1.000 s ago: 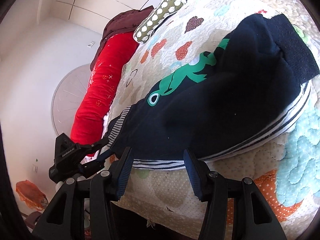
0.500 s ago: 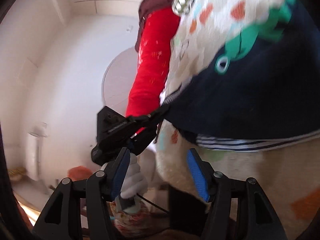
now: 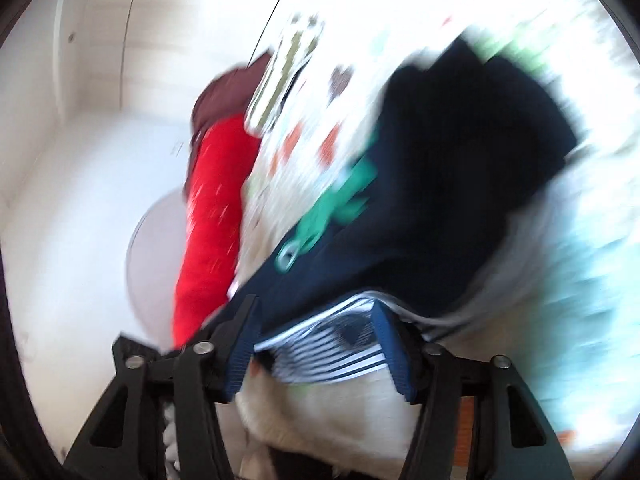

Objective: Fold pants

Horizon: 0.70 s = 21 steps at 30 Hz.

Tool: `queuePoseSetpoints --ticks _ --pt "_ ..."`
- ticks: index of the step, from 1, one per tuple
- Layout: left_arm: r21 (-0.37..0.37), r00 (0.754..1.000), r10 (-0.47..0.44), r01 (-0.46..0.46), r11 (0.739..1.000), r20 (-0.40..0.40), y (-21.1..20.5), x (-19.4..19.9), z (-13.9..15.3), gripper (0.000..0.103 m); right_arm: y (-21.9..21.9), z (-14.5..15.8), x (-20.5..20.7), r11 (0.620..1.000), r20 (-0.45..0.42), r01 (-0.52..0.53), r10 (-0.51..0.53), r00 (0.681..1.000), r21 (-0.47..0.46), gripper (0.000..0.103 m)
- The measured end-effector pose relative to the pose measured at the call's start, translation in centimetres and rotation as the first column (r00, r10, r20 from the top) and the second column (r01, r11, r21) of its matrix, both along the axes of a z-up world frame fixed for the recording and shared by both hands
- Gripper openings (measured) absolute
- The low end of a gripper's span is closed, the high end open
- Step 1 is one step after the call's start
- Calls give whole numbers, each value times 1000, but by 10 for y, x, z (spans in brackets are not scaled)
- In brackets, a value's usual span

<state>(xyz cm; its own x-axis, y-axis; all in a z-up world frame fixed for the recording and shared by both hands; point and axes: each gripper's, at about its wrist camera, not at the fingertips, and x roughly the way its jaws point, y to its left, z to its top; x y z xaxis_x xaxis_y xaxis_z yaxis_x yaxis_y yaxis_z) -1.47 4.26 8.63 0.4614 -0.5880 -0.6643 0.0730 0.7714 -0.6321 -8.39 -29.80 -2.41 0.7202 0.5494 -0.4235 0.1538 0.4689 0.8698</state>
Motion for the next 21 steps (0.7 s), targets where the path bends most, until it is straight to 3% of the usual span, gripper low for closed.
queuePoseSetpoints --ticks 3,8,11,12,13,14,15,18,21 --pt "10 1000 1 -1 1000 1 -2 0 -2 4 -15 6 -7 997 -21 46 -47 999 -61 10" --pt "24 1000 4 -4 1000 12 -2 3 0 4 -11 31 -3 986 18 21 -18 1000 -165 4" --pt "42 1000 4 -5 999 30 -3 2 2 4 2 39 -6 991 50 -96 101 994 -94 6" --pt "47 999 4 -5 999 35 -4 1 2 4 8 37 -8 988 52 -141 144 988 -59 16" --pt "45 999 1 -3 999 39 -5 1 3 4 20 32 -8 982 59 -188 188 980 -5 50" --pt "42 999 1 -2 999 42 -6 1 4 4 25 23 -10 973 73 -227 223 972 49 67" --pt "40 999 1 -3 999 44 -7 2 5 4 40 16 -8 951 94 -281 270 958 127 76" --pt "27 999 0 -1 1000 46 -7 1 10 4 77 -8 7 885 87 -365 355 931 288 76" --pt "29 998 4 -5 1000 61 -5 -2 14 4 90 -22 21 892 40 -335 339 940 303 75"
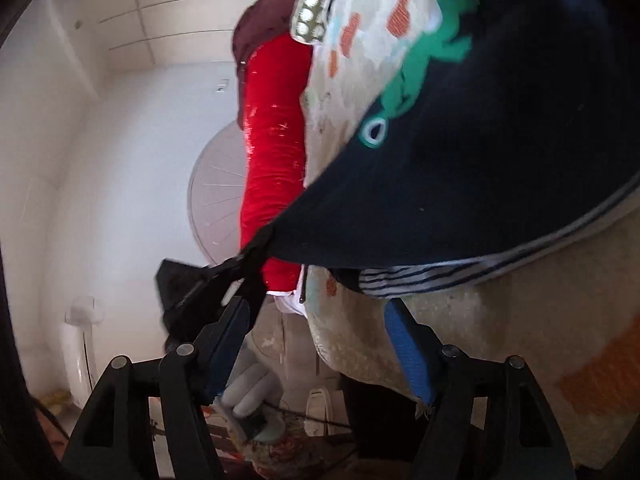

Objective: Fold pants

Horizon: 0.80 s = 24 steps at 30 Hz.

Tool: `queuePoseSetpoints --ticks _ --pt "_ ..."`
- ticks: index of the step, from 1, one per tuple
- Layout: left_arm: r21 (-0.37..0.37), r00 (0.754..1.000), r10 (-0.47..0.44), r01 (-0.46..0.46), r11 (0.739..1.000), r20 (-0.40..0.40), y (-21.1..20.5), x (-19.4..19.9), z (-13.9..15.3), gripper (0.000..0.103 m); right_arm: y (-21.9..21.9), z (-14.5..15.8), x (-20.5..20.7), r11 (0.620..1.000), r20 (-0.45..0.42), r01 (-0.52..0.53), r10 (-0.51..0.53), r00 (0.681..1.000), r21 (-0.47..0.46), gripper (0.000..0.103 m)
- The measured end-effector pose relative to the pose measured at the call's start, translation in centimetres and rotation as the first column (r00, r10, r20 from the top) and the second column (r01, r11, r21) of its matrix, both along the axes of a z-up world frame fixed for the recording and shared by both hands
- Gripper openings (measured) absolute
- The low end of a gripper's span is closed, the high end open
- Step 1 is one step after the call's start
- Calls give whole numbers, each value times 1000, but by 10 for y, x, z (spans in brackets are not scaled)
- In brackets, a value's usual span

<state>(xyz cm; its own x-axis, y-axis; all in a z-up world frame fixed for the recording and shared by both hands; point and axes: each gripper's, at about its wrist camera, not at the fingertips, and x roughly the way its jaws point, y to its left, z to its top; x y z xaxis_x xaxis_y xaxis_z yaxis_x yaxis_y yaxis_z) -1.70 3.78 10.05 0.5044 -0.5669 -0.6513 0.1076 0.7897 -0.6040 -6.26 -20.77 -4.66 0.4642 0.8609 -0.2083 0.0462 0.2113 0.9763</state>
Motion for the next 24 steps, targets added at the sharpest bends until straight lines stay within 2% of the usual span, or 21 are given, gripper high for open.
queuePoseSetpoints --ticks 2,5,7,9,11,13,14,17,19,22,24 --pt "-3 1000 2 -2 1000 6 2 -2 1 4 -2 -5 6 999 -16 36 -36 999 -29 74" --pt "-11 1000 5 -5 1000 4 4 -2 0 4 -21 -2 2 986 -24 130 -133 991 -107 64" --pt "-13 1000 4 -4 1000 3 4 -2 -1 4 -43 4 -10 958 -16 221 -227 974 -183 57" --pt "-6 1000 5 -5 1000 5 4 -2 -3 4 -66 9 -20 924 -18 304 -317 948 -231 55" --pt "-6 1000 4 -4 1000 3 4 -2 -6 4 -85 12 -32 889 -20 369 -389 921 -272 44" --pt "-4 1000 6 -6 1000 2 3 -2 -6 4 -101 14 -40 863 -19 405 -431 902 -303 15" --pt "-3 1000 6 -6 1000 -1 3 -2 -7 4 -105 16 -41 856 -16 410 -436 900 -314 9" --pt "5 1000 9 -9 1000 -1 2 1 -6 4 -111 26 -45 848 26 410 -427 904 -335 5" --pt "9 1000 11 -11 1000 -1 2 6 -4 4 -106 47 -41 846 80 401 -399 913 -352 5" --pt "26 1000 17 -17 1000 6 0 25 1 4 -98 71 -18 848 122 385 -366 923 -364 5" --pt "70 999 43 -44 997 16 -3 47 3 4 -100 81 -2 843 135 375 -351 927 -386 5"
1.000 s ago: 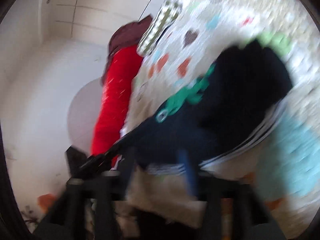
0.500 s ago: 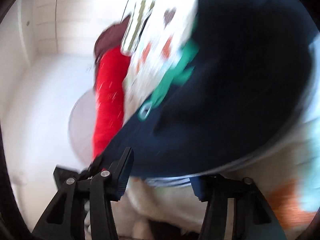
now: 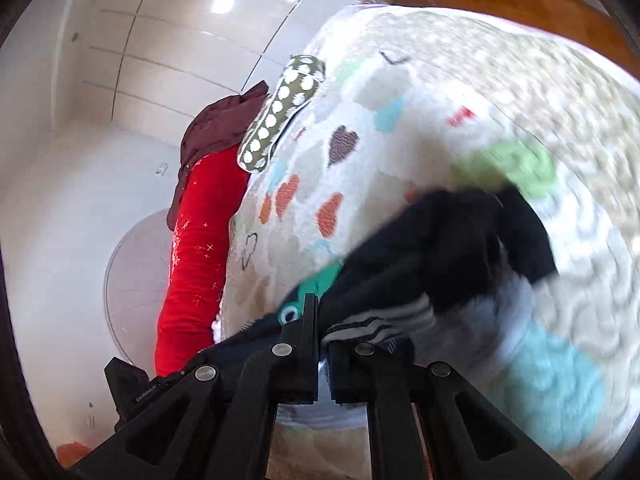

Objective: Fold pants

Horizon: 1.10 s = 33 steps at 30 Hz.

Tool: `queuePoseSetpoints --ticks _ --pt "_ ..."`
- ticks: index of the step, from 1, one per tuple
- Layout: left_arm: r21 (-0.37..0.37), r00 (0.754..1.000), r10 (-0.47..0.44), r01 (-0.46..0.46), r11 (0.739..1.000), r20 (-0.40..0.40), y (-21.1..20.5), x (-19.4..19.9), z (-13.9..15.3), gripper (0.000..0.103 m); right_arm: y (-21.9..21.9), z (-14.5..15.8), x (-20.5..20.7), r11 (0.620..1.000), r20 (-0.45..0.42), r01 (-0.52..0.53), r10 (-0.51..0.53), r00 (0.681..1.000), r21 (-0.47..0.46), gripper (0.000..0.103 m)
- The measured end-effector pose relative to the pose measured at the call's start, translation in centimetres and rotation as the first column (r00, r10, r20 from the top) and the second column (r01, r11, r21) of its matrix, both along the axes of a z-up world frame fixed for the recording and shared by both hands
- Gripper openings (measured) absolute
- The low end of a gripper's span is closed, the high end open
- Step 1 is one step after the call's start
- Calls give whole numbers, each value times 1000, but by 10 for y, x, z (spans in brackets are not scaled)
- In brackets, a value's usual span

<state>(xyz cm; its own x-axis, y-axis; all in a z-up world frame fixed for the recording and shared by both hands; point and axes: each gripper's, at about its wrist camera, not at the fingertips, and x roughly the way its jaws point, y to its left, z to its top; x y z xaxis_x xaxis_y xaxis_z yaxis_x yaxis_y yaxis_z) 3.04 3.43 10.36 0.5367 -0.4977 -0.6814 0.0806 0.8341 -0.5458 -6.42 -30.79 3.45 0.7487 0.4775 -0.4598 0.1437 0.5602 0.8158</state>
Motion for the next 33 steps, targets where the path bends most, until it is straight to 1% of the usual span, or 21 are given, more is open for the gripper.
queuePoseSetpoints --ticks 1,3,6,7,8,9,10,11,12,14,16,17,19,20,22,24,29,30,31,32,33 --pt "10 1000 5 -5 1000 -2 -1 9 -1 4 -1 6 15 999 -2 -1 1 1000 -40 5" --pt "28 1000 11 -11 1000 -16 -4 36 -3 4 7 12 58 996 -16 -5 4 1000 -86 5" --pt "70 999 9 -6 998 -41 -12 77 -11 4 3 2 104 993 -60 -23 16 998 -117 7" --pt "74 999 4 0 997 -49 -14 87 -14 4 -5 1 104 992 -69 -30 22 997 -125 7" --pt "75 998 -12 16 997 -57 -16 98 -18 4 -6 -4 119 990 -91 -33 20 996 -141 7" --pt "73 997 -25 31 997 -73 -18 110 -23 4 -10 -13 129 989 -107 -33 17 994 -146 16" --pt "66 996 -26 32 997 -87 -17 116 -27 4 -14 -20 139 989 -120 -31 14 993 -142 34" --pt "44 993 -25 30 999 -112 -15 125 -33 4 -17 -28 147 990 -126 -25 7 992 -137 41" --pt "21 991 -26 29 999 -128 -12 129 -36 5 -23 -33 154 991 -138 -13 -5 990 -132 45" --pt "-26 988 -27 23 999 -152 -5 135 -42 5 -36 -37 163 992 -150 18 -37 988 -122 45" --pt "-55 988 -39 31 998 -147 1 133 -42 6 -50 -30 162 994 -122 54 -66 990 -100 45" --pt "-61 990 -44 36 998 -137 3 130 -40 7 -54 -25 157 992 -103 64 -74 992 -105 45" --pt "-65 992 -48 40 997 -117 6 125 -33 16 -58 -11 144 981 -77 78 -93 993 -180 46" --pt "-64 994 -47 40 997 -103 8 121 -29 20 -58 -4 136 966 -72 83 -104 992 -243 46" --pt "-57 996 -40 35 998 -77 13 114 -20 41 -56 0 125 937 -76 83 -116 990 -339 49" --pt "-45 998 -30 28 999 -59 18 108 -11 44 -53 -4 117 925 -106 63 -110 988 -374 52" --pt "26 1000 20 -20 999 -5 35 80 8 46 -44 -33 114 931 -183 13 -85 979 -364 52" --pt "34 1000 31 -30 999 -4 39 72 9 46 -41 -36 116 932 -189 -12 -61 980 -361 49" --pt "39 999 38 -37 999 -5 42 68 8 47 -37 -37 117 930 -187 -34 -38 982 -367 31" --pt "51 999 53 -52 997 -8 47 59 7 47 -36 -36 116 927 -183 -39 -33 983 -372 18" --pt "59 998 65 -65 996 -8 52 53 5 47 -37 -34 115 924 -182 -32 -41 982 -380 9"
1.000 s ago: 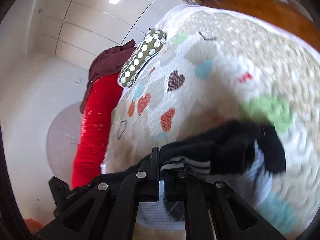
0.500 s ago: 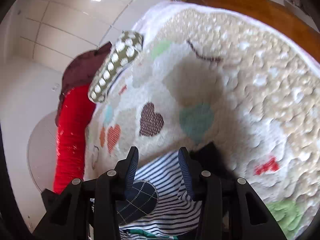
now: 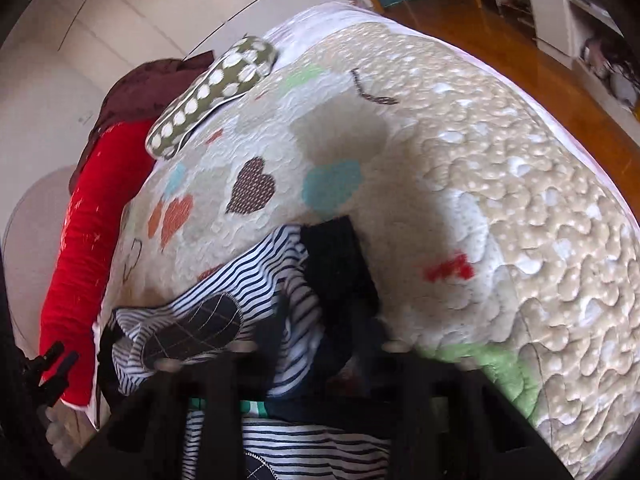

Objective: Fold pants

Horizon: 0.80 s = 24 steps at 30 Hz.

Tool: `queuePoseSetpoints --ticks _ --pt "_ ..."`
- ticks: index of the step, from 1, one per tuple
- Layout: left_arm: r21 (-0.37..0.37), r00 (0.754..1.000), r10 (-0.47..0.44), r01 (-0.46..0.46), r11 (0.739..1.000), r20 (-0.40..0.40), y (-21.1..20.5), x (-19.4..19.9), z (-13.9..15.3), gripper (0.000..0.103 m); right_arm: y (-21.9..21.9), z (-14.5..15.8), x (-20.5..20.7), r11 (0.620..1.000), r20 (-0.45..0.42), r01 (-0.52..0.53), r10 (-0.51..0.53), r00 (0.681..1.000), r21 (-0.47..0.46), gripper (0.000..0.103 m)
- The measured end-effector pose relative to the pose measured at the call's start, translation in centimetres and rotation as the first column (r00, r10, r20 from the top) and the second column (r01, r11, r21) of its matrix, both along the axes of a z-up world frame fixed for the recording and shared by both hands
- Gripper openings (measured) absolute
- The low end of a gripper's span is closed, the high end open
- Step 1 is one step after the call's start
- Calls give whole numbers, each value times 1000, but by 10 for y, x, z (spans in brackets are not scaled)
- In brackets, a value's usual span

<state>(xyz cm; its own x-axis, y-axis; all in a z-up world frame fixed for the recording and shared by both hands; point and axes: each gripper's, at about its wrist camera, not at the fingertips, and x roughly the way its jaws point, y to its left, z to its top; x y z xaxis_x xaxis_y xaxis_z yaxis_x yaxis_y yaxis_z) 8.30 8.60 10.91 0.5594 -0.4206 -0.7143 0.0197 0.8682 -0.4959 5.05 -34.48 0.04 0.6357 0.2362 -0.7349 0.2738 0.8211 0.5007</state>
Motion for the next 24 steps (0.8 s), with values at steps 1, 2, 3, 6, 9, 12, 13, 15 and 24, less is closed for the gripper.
queuePoseSetpoints --ticks 1,2,3,6,9,12,13,15,24 --pt "8 1000 15 -15 1000 0 5 -6 -2 47 0 2 -2 1000 -6 15 -15 1000 -19 9" --pt "14 1000 31 -31 999 -3 10 -11 -5 47 -2 4 -5 998 -14 34 -35 999 -48 9" --pt "17 999 51 -51 999 -10 15 -16 -10 47 -4 5 -5 996 -18 54 -55 998 -74 8" --pt "8 996 71 -70 997 -52 25 -21 -27 47 -6 10 -12 979 -21 97 -102 995 -180 9" --pt "27 992 82 -80 996 -96 22 -25 -48 47 -5 23 -28 983 28 86 -83 996 -160 19" --pt "73 991 55 -47 996 -119 7 -33 -65 47 -4 41 -57 987 92 78 -65 994 -141 38" --pt "94 992 38 -26 995 -119 0 -36 -69 47 -4 44 -68 988 107 77 -63 992 -135 41" --pt "174 993 10 11 985 -114 -16 -38 -75 15 -5 48 -90 989 120 84 -69 990 -124 42" --pt "224 991 66 -38 974 -120 14 -69 -60 5 -18 43 -169 984 136 141 -126 983 -107 43"
